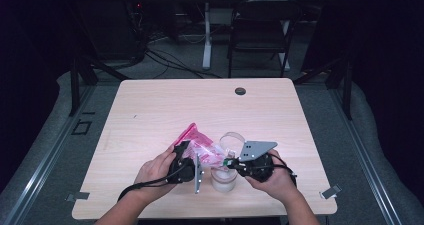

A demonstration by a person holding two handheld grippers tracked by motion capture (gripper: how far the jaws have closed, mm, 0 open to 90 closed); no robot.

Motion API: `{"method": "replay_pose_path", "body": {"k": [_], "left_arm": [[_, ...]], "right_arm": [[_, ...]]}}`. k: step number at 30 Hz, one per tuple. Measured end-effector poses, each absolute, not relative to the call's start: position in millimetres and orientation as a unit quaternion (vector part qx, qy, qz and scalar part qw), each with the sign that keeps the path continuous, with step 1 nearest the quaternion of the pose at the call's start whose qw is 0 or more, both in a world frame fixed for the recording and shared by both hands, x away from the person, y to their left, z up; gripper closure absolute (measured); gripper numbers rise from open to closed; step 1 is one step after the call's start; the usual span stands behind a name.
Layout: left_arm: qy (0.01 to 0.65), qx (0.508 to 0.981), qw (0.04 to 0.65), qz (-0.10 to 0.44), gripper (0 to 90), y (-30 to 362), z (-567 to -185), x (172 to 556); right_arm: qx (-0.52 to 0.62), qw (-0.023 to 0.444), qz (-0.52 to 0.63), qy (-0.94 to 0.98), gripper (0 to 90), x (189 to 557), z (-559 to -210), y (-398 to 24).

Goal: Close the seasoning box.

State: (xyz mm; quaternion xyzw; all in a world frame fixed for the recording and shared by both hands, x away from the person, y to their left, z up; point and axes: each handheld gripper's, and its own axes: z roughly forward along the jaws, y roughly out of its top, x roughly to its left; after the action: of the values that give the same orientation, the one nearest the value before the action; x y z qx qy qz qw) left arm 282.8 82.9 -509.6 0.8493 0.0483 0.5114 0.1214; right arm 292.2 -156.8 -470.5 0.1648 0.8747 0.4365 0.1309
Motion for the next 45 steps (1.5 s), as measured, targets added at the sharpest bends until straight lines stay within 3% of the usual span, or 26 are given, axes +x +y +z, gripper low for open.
{"method": "replay_pose_path", "body": {"k": [18,27,36,45], "left_arm": [[0.098,0.863,0.151,0.472,69.6,88.3,-518.4,284.0],[0.113,0.870,0.161,0.452,70.0,90.6,-522.2,285.3],[0.171,0.870,0.218,0.408,70.4,94.8,-535.3,289.4],[0.237,0.866,0.252,0.360,71.0,104.6,-548.3,288.6]], "right_arm": [[0.166,0.130,0.449,0.868,80.5,291.0,-467.1,-157.0],[0.167,0.128,0.455,0.865,72.2,291.2,-466.6,-157.6],[0.171,0.137,0.466,0.857,59.1,292.2,-465.6,-157.9],[0.181,0.145,0.480,0.846,55.5,292.6,-462.9,-161.5]]}}
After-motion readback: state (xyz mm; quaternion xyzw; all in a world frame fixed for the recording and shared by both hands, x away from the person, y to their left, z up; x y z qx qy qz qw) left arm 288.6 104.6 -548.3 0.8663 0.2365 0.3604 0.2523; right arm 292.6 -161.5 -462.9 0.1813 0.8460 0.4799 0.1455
